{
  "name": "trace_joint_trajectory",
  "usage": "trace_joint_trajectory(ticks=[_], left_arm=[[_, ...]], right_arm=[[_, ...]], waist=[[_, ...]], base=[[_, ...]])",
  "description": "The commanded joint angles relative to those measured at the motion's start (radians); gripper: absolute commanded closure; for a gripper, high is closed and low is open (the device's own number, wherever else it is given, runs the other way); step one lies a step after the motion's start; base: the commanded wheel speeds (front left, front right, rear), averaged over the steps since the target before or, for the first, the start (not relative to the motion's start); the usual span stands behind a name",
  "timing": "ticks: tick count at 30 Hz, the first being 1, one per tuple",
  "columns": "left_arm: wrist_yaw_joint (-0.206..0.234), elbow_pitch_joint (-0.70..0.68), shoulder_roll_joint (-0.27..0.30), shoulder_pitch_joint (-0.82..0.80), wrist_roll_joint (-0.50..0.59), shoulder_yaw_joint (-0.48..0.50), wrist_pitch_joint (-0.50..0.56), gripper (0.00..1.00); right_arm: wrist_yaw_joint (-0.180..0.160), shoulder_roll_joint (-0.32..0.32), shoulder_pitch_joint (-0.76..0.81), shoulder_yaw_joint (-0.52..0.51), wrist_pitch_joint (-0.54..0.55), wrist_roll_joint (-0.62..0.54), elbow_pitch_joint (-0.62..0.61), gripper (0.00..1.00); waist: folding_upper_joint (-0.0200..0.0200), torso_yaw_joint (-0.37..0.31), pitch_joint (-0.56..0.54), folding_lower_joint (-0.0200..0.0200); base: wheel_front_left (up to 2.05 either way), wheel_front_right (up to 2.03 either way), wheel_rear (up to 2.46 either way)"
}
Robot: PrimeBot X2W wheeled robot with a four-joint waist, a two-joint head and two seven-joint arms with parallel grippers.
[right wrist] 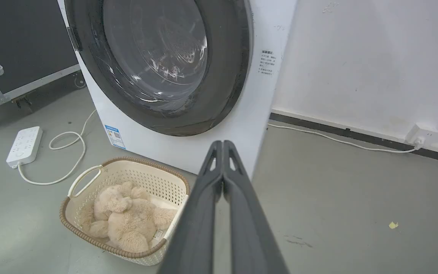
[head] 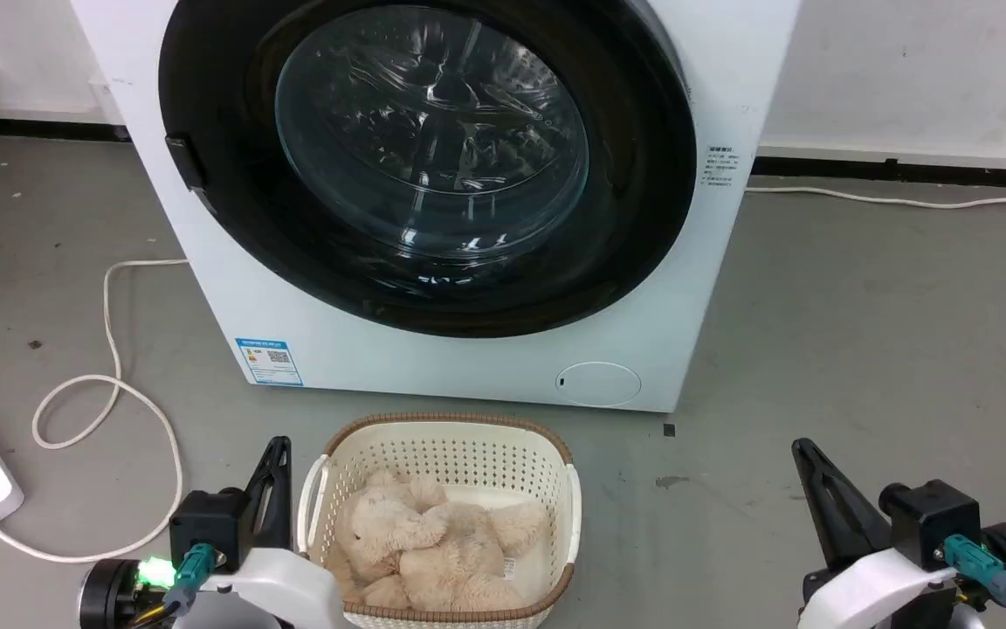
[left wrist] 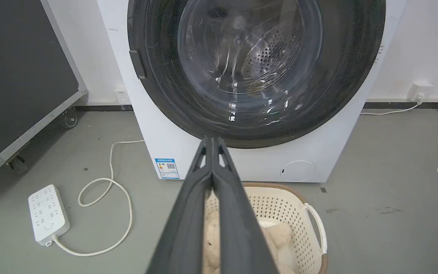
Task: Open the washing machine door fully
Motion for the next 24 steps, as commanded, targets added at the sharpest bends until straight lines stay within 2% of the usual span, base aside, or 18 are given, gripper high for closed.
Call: trace_joint_trajectory(ticks=[1,24], left_arm=[[0.003,-0.004,0.000,-0.004,0.003,0.001,0.000,1.00],[0.003,-0.004,0.000,-0.004,0.003,0.001,0.000,1.00]], right_arm=[[-0.002,0.005,-0.014,0.000,0.000,-0.007,0.002,1.00],[-0.002,0.005,-0.014,0.000,0.000,-0.007,0.002,1.00]], waist=[[0.0000,0.000,0.000,0.0000],[0.0000,0.000,0.000,0.0000]], base=[[0.00,0.00,0.00],[0.00,0.00,0.00]])
